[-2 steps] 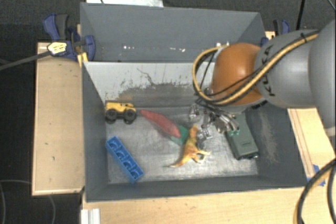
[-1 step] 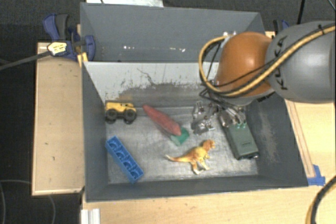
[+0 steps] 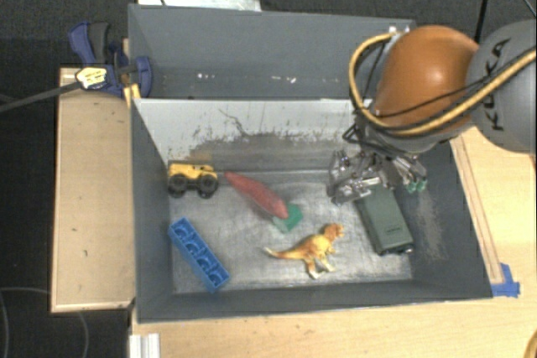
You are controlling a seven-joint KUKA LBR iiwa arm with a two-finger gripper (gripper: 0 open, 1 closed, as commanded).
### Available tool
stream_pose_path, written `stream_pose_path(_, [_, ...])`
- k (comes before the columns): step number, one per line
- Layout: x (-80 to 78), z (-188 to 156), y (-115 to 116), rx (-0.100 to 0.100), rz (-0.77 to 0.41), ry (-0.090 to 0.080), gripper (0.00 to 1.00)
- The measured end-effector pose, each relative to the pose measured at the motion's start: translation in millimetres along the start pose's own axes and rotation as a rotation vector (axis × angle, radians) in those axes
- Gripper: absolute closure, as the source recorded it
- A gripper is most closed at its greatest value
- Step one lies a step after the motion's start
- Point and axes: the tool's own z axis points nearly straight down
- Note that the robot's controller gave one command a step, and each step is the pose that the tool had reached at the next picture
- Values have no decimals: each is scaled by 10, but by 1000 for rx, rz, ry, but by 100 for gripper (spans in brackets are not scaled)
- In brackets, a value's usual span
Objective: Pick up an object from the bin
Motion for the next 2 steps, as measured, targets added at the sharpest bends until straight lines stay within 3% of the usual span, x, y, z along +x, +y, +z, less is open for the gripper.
stream_pose_path(1, [-357,-556,375,1,-50,-6,0])
stream_pose_path(2, [-355,-553,373,1,-48,-5,0])
